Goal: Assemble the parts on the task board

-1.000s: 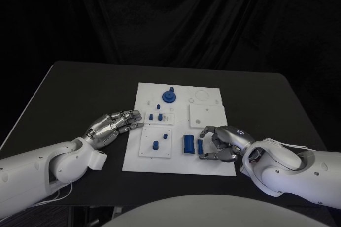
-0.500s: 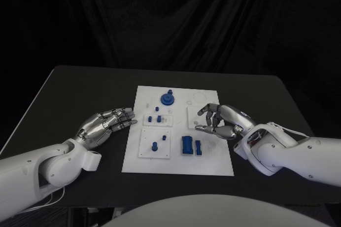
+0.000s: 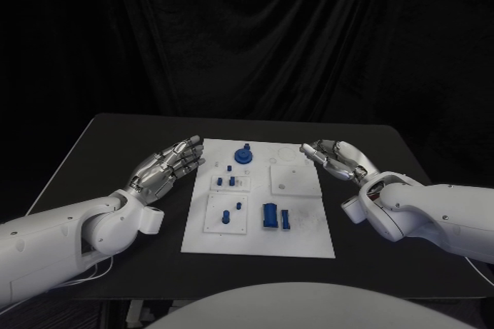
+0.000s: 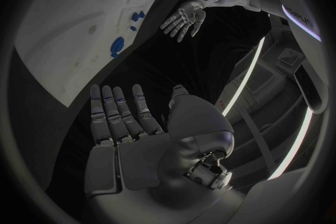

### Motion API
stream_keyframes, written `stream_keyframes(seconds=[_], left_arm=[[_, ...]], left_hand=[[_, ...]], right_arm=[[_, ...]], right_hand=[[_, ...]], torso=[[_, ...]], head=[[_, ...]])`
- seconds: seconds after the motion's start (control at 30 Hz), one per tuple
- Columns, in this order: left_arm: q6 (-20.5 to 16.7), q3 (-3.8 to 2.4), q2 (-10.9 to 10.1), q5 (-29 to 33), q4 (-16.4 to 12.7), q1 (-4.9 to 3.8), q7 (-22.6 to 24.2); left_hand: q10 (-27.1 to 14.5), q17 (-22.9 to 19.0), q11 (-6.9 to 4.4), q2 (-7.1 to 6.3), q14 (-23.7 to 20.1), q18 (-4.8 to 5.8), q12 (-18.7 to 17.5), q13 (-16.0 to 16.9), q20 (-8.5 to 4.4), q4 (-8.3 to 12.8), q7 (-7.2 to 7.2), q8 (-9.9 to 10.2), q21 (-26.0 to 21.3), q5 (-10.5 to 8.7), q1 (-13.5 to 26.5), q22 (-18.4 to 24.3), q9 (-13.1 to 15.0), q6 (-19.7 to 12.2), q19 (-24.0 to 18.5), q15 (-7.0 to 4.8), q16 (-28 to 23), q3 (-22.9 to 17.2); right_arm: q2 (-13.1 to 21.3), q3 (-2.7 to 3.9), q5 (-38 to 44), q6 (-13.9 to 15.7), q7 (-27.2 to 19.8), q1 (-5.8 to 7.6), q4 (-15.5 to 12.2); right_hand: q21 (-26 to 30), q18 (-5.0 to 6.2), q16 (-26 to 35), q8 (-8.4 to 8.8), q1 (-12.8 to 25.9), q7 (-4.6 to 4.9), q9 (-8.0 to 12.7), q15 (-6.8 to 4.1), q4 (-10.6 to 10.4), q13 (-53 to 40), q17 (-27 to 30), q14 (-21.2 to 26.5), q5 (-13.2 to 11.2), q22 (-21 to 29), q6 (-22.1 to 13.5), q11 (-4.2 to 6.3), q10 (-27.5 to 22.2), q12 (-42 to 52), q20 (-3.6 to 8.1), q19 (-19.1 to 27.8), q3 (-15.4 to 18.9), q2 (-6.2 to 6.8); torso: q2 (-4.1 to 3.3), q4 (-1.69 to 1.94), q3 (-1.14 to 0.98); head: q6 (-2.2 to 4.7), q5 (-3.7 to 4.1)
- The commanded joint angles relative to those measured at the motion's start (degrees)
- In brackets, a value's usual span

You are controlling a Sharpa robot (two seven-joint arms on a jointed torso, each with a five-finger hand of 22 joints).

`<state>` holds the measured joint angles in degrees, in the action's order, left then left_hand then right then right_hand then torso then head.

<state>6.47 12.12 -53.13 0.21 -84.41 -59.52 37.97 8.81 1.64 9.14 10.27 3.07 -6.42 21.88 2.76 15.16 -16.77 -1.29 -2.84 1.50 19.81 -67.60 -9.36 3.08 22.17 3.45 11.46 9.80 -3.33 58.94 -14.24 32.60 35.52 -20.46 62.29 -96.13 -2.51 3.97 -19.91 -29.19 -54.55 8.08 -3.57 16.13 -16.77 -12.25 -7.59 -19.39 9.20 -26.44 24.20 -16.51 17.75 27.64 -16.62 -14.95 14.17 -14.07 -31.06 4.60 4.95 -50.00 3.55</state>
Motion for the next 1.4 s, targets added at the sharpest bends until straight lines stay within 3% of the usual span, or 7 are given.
stream_keyframes(seconds=[0.03, 0.4, 0.53, 0.63, 1.03, 1.07, 1.4], left_arm=[[-1.75, -0.05, 0.03, 0.24, 0.16, -0.12, 4.33], [-4.17, -0.05, 0.37, 0.24, 0.85, 0.09, 5.57], [-3.37, -0.24, 0.41, 0.0, 0.61, 0.0, 0.44], [-5.26, -0.72, 0.73, -0.01, 0.36, -0.02, 0.09], [-24.54, -5.57, 4.01, -0.09, -2.15, -0.28, -3.42], [-26.35, -6.02, 4.32, -0.1, -2.38, -0.31, -3.75], [-44.11, -10.49, 7.34, -0.18, -4.7, -0.55, -6.99]], left_hand=[[-1.78, -0.39, -1.44, 2.06, -1.44, -2.61, -2.97, -0.27, 0.13, 0.17, 1.6, 0.69, -0.26, -5.18, 0.78, 1.61, -0.82, -3.11, -1.12, -1.45, -2.81, 5.41], [-4.44, -1.21, -4.65, 5.51, -2.91, -3.4, -6.83, -0.7, -4.51, 0.0, 3.32, 1.02, -0.82, -6.88, -1.93, 5.53, -1.19, -5.92, -2.7, -6.47, -7.78, 14.52], [-8.81, -1.64, -9.14, -0.27, -3.07, -0.39, -12.35, -2.76, -8.38, 6.11, 1.29, 2.84, -1.5, -11.72, 23.87, 9.36, -3.08, -11.89, -3.45, -11.46, -9.8, 10.29], [-8.81, -1.64, -9.14, -1.37, -3.07, 0.61, -13.41, -2.76, -9.04, 7.29, 1.29, 2.84, -1.5, -12.6, 28.67, 9.36, -3.08, -13.0, -3.45, -11.46, -9.8, 9.53], [-8.81, -1.64, -9.14, -4.91, -3.07, 1.87, -16.8, -2.76, -15.16, 11.05, 1.29, 2.84, -1.5, -15.48, 44.16, 9.36, -3.08, -16.65, -3.45, -11.46, -9.8, 3.33], [-8.81, -1.64, -9.14, -5.18, -3.07, 6.42, -17.0, -2.76, -15.16, 11.4, 1.29, 2.84, -1.5, -15.68, 45.34, 9.36, -3.08, -16.78, -3.45, -11.46, -9.8, 3.33], [-8.81, -1.64, -9.14, -10.27, -3.07, 6.42, -21.88, -2.76, -15.16, 16.77, 1.29, 2.84, -1.5, -19.81, 52.8, 9.36, -3.08, -22.17, -3.45, -11.46, -9.8, 3.33]], right_arm=[[-0.59, 0.03, -9.09, -4.8, -8.87, -0.46, 0.91], [-1.6, 0.02, -11.15, -6.2, -12.81, -2.26, 3.01], [-2.06, 0.53, -9.69, -3.73, -8.9, -2.05, 2.99], [-3.06, 1.65, -11.57, -2.72, -8.94, -2.05, 3.25], [-11.91, 11.62, -28.22, 6.24, -9.25, -2.11, 5.57], [-12.42, 12.18, -29.16, 6.75, -9.27, -2.11, 5.7], [-14.25, 14.24, -32.6, 8.6, -9.33, -2.13, 6.18]], right_hand=[[1.48, -0.51, 8.26, 9.26, 1.05, -3.68, 0.67, -1.62, 0.13, 5.11, 4.14, 10.63, -2.25, 15.4, -5.87, 2.95, -8.13, -8.23, -0.27, 10.83, 2.49, -0.03], [1.62, -0.48, 11.56, 21.72, -1.57, -8.85, 1.72, -2.25, 0.1, 9.95, 5.93, 16.28, -1.34, 19.01, -12.62, 7.21, -15.48, -15.01, -0.38, 12.04, 5.87, -0.94], [2.51, -3.97, 19.91, 29.19, 33.66, -8.08, 3.57, -11.08, 10.74, 12.25, 7.59, 19.39, -9.2, 26.44, -19.85, 16.51, -17.75, -22.92, 10.41, 14.95, -6.96, 7.95], [2.51, -3.97, 19.91, 29.19, 42.18, -8.08, 3.57, -16.13, 16.77, 12.25, 7.59, 19.39, -9.2, 26.44, -24.2, 16.51, -17.75, -27.64, 16.62, 14.95, -9.8, 14.07], [2.51, -3.97, 19.91, 29.19, 54.55, -8.08, 3.57, -16.13, 16.77, 12.25, 7.59, 19.39, -9.2, 26.44, -24.2, 16.51, -17.75, -27.64, 16.62, 14.95, -14.17, 14.07], [2.51, -3.97, 19.91, 29.19, 54.55, -8.08, 3.57, -16.13, 16.77, 12.25, 7.59, 19.39, -9.2, 26.44, -24.2, 16.51, -17.75, -27.64, 16.62, 14.95, -14.17, 14.07], [2.51, -3.97, 19.91, 29.19, 54.55, -8.08, 3.57, -16.13, 16.77, 12.25, 7.59, 19.39, -9.2, 26.44, -24.2, 16.51, -17.75, -27.64, 16.62, 14.95, -14.17, 14.07]], torso=[[2.4, -0.4, -0.22], [4.61, 0.88, -1.24], [3.57, 0.03, -0.81], [3.34, -0.26, -1.06], [1.04, -3.14, -3.64], [0.87, -3.35, -3.83], [-0.11, -4.59, -4.94]], head=[[0.0, -0.42], [0.0, 1.53], [0.48, 0.78], [1.42, 0.51], [10.83, -2.18], [11.54, -2.39], [15.58, -3.54]])
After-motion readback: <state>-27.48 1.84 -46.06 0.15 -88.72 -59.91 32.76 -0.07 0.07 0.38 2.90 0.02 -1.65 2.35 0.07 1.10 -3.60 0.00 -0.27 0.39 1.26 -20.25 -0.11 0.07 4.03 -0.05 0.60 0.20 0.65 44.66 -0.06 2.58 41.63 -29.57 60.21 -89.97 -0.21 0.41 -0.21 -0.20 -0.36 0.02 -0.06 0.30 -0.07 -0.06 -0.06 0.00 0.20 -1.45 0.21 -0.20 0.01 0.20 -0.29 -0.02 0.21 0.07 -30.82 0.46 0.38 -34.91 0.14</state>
